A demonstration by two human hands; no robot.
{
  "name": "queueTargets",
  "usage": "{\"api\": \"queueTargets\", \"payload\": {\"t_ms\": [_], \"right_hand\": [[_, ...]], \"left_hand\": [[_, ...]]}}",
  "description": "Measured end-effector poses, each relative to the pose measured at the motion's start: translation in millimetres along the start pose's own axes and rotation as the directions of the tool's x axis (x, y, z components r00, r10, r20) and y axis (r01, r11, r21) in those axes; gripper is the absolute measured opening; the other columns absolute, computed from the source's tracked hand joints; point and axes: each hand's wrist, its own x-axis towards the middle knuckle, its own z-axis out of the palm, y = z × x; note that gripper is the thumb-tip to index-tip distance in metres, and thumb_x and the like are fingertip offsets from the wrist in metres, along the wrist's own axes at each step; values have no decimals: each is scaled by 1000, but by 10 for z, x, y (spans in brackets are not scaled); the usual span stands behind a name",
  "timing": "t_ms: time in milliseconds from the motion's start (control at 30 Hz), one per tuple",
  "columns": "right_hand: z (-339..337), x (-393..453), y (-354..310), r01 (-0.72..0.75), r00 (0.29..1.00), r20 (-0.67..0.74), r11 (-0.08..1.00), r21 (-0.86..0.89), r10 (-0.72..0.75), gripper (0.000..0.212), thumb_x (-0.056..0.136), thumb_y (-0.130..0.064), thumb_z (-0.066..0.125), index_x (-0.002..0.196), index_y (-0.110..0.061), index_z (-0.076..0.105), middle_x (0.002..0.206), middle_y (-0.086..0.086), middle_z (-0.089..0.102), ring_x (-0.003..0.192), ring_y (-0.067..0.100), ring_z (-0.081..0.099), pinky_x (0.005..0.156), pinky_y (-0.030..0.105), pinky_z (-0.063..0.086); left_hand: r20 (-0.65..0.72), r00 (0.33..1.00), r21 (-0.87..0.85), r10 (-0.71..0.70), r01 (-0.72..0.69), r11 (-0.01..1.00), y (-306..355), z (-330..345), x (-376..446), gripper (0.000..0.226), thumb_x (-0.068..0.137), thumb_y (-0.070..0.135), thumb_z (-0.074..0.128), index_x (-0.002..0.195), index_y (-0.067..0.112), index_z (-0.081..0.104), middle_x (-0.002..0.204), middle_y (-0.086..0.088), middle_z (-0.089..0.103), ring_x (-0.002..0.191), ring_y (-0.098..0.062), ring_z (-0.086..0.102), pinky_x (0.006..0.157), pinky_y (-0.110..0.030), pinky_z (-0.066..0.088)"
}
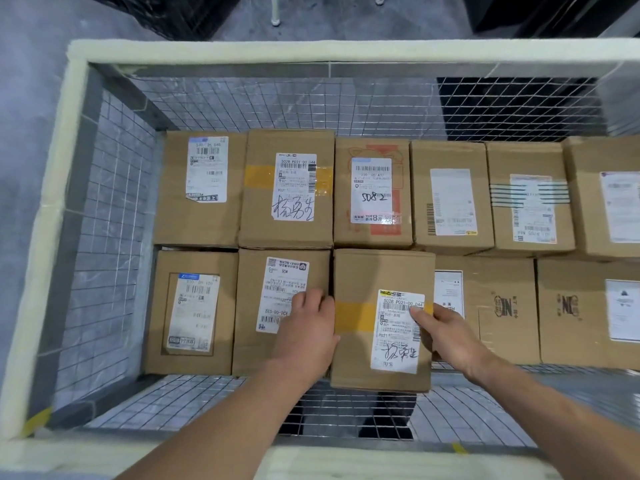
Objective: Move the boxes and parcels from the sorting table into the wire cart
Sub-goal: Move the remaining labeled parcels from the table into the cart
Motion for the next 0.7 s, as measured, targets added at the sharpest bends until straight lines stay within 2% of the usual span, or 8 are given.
{"api": "queueTargets", "payload": {"t_ms": [100, 233, 333, 467, 567, 633, 700], "right_hand": [[-4, 3, -13, 5, 1000, -11, 997, -76, -6, 36, 103, -47, 52, 99, -16, 69, 61, -1, 57, 63, 20, 50, 64, 36, 43], [15, 18, -66, 9, 998, -58, 989, -145, -18, 46, 104, -47, 48, 91, -7, 64, 59, 1, 57, 58, 20, 51, 61, 31, 42], [92, 90, -131, 27, 989, -133, 971, -237, -60, 47, 104, -48, 45, 84, -9, 60, 67, 2, 65, 63, 20, 59, 65, 33, 46], [171, 154, -158, 33, 982, -171, 965, -261, -80, 42, 105, -49, 44, 95, -12, 61, 85, 7, 68, 82, 24, 64, 74, 37, 47], [135, 168, -196, 5, 987, -148, 938, -345, -59, 40, 105, -49, 42, 91, -15, 57, 87, 5, 67, 87, 27, 62, 75, 36, 44], [87, 178, -256, -4, 989, -136, 897, -443, -63, 42, 104, -46, 43, 90, -11, 61, 88, 7, 71, 87, 28, 65, 76, 37, 48], [46, 108, -365, 6, 987, -137, 874, -486, -83, 25, 96, -35, 54, 95, -10, 61, 86, 7, 72, 82, 27, 66, 70, 35, 52]], "left_hand": [[-8, 1000, 8, -7, 7, 1000, 8, 30, 6, 59, 95, 34, 64, 144, 12, 39, 147, -2, 28, 135, -23, 27, 98, -37, 50], [-4, 1000, 45, -7, 7, 999, 10, 39, 39, 56, 95, 30, 66, 141, 11, 42, 144, -3, 29, 131, -24, 28, 92, -36, 53], [6, 1000, 123, -5, 4, 992, -25, 93, 108, 64, 87, 18, 75, 140, 10, 41, 140, -5, 28, 127, -26, 30, 82, -33, 56], [18, 1000, 143, 3, -6, 990, -61, 151, 179, 93, 78, 14, 83, 150, 13, 24, 141, -4, 24, 124, -26, 29, 74, -31, 54], [41, 999, 174, -6, -1, 985, -13, 67, 202, 97, 84, 11, 76, 156, 15, 11, 144, -8, 22, 128, -30, 27, 79, -35, 54], [81, 997, 176, -18, 3, 984, 55, -63, 190, 89, 88, 10, 72, 156, 13, 14, 146, -10, 24, 129, -32, 29, 88, -38, 53], [144, 988, 174, -48, 22, 984, 140, -254, 144, 73, 92, 13, 67, 152, 11, 26, 144, -11, 30, 128, -31, 33, 92, -41, 52]]}}
